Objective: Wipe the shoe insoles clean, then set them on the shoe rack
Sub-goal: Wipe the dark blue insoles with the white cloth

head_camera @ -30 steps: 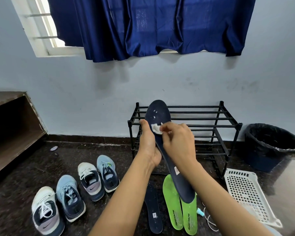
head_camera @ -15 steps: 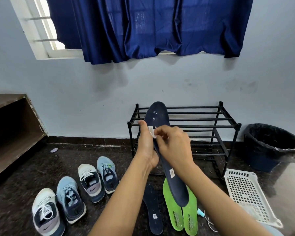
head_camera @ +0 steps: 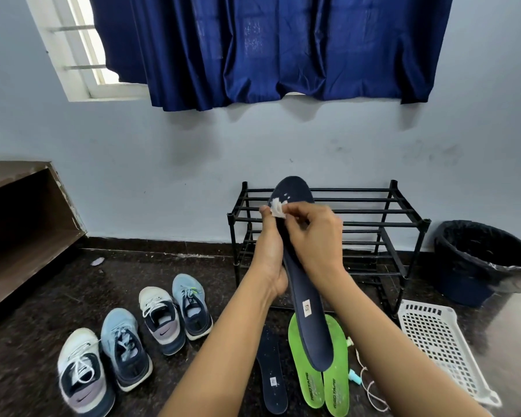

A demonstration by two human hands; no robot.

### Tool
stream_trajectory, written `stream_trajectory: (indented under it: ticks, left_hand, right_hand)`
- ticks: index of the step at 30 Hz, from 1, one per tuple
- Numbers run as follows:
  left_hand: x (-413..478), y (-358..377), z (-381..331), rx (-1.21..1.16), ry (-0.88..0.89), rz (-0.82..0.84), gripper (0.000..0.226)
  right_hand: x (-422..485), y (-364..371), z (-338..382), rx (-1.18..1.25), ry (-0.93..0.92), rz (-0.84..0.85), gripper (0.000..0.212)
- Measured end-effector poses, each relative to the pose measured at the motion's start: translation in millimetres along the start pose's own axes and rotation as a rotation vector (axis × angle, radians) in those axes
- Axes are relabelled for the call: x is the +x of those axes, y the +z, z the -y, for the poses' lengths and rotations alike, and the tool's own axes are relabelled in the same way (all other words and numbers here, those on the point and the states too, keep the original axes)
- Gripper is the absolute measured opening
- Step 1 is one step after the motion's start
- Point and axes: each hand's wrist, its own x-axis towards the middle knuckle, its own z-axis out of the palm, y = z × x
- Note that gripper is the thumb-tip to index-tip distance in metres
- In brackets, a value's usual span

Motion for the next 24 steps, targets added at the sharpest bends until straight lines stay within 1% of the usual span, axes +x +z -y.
stream_trajectory:
  ticks: [2, 4, 7, 9, 11, 15, 21, 24]
  left_hand:
    - [-2.1, 1.8, 3.1, 0.029, -0.032, 0.028, 0.065]
    - [-2.3, 1.7, 4.7, 0.053, -0.045, 0.028, 0.064]
    - [2.0, -3.4, 2.5, 0.041, -0.033, 0.007, 0.064]
    - [3.8, -5.6, 0.4, 0.047, -0.028, -0.001, 0.065]
    - [2.5, -4.7, 1.9, 0.073, -0.029, 0.017, 0.066]
    - [-1.3, 1.6, 8.2, 0.14, -0.046, 0.06, 0.067]
    - [5.7, -3.9, 3.4, 0.135, -0.009, 0.04, 0.067]
    - [3.9, -2.9, 6.4, 0.197, -0.017, 0.062, 0.065]
  right_hand:
    - [9.6, -3.9, -3.3, 0.014, 0.068, -0.058, 0.016]
    - [8.8, -6.5, -2.2, 0.056, 0.119, -0.055, 0.016]
    - [-7.2, -4.6, 4.2, 0.07, 0.092, 0.055, 0.015]
    - [-10.2, -2.2, 4.3, 0.05, 0.068, 0.085, 0.015]
    - [-2.6, -2.5, -0.1, 0.014, 0.058, 0.059, 0.016]
    - [12.0, -11.9, -7.7, 0.019, 0.151, -0.048, 0.015]
    - [-10.7, -5.3, 0.5, 0.06, 0.092, 0.07, 0.013]
    - [1.7, -8.9, -6.1, 0.043, 0.106, 0.026, 0.014]
